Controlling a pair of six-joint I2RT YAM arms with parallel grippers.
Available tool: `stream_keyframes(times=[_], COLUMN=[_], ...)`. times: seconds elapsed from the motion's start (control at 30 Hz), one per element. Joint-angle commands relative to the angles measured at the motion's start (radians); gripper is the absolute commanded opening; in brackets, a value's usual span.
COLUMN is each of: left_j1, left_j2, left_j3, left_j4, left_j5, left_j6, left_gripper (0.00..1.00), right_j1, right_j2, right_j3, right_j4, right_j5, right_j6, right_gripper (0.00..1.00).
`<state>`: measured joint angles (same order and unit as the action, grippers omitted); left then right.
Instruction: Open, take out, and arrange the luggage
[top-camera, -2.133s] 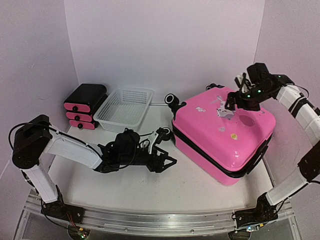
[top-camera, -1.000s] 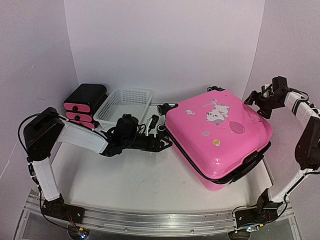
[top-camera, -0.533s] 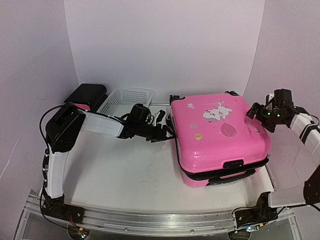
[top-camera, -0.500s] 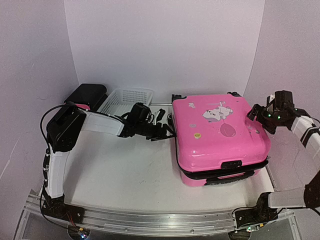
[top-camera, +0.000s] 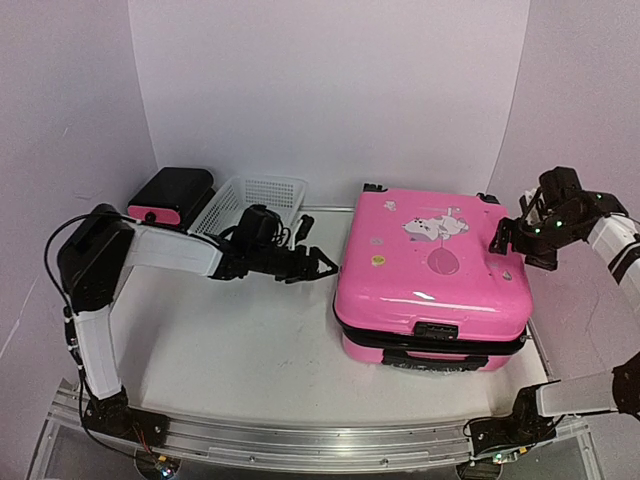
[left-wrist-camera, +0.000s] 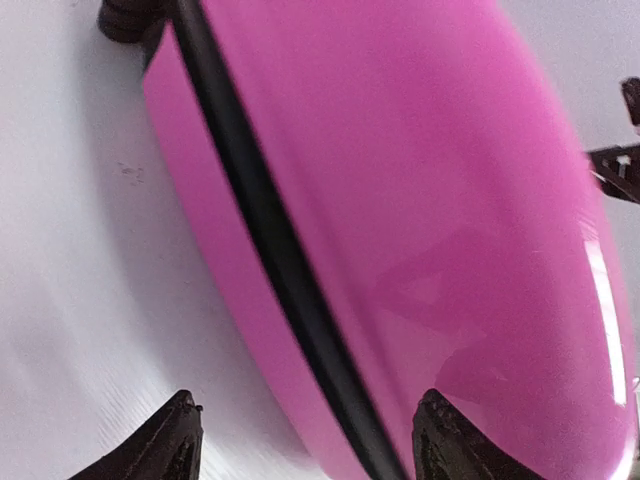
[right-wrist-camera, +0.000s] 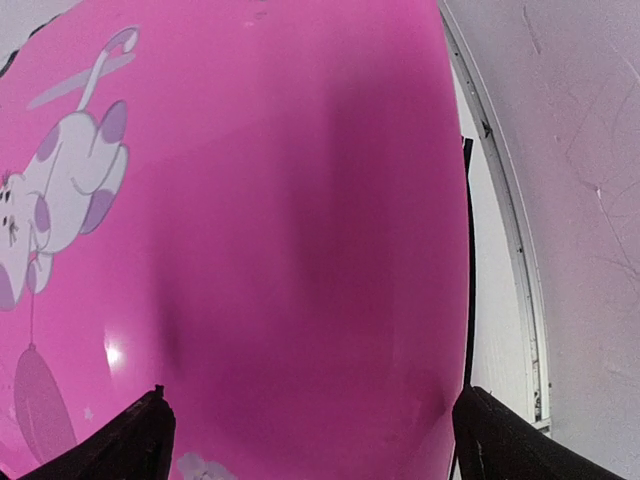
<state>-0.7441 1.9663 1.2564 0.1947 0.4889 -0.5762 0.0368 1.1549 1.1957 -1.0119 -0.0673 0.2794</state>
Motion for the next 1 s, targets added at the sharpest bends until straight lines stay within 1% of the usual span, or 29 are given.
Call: stream_keyframes(times=[0.0,0.07,0.1,0.13,0.2,0.27,0.33,0.43,0.5,0.57,0.63,0.73,0.87,0.97], left_j1=[0.017,0.028,0.029,0.029,0.029,0.027,0.018,0.011,0.010,-0.001,-0.022,-0.041,-0.071,-0.080], left_j2=[-0.275,-0.311,-0.308,-0.302,-0.282,-0.245,-0.191,-0.099,-0.021,0.079,0.134,0.174,0.181,0.143], left_j3=[-0.156,-0.185,-0.191,-0.209,-0.263,-0.300,-0.315,-0.358,-0.382,-0.388,-0.364,-0.349,-0.307,-0.313], left_j4=[0.096,0.111,0.154,0.227,0.450,0.611,0.717,0.935,1.091,1.223,1.251,1.251,1.250,1.251], left_j5=[0.093,0.182,0.247,0.326,0.376,0.380,0.376,0.326,0.284,0.253,0.255,0.239,0.251,0.251], left_j6=[-0.030,-0.063,-0.105,-0.170,-0.329,-0.451,-0.539,-0.687,-0.813,-0.891,-0.909,-0.907,-0.918,-0.902], left_gripper=[0.77,0.81,0.82,0.83,0.85,0.85,0.86,0.86,0.84,0.82,0.80,0.79,0.80,0.78], right_j1=[0.017,0.017,0.018,0.019,0.028,0.048,0.065,0.086,0.098,0.110,0.118,0.121,0.124,0.124], right_j2=[0.011,0.026,0.031,0.034,0.027,0.009,-0.008,-0.027,-0.033,-0.038,-0.044,-0.047,-0.051,-0.054], right_j3=[0.136,0.171,0.184,0.196,0.210,0.215,0.218,0.224,0.232,0.237,0.237,0.240,0.238,0.230], right_j4=[-0.102,-0.129,-0.140,-0.147,-0.151,-0.148,-0.141,-0.126,-0.121,-0.116,-0.108,-0.108,-0.109,-0.108], right_j5=[0.001,-0.013,-0.037,-0.063,-0.110,-0.140,-0.164,-0.198,-0.210,-0.220,-0.222,-0.217,-0.225,-0.231], right_j6=[-0.105,-0.107,-0.106,-0.104,-0.088,-0.066,-0.043,-0.012,0.005,0.017,0.020,0.018,0.020,0.021], right_gripper=[0.98,0.98,0.98,0.98,0.98,0.98,0.98,0.98,0.98,0.98,0.98,0.98,0.98,0.98])
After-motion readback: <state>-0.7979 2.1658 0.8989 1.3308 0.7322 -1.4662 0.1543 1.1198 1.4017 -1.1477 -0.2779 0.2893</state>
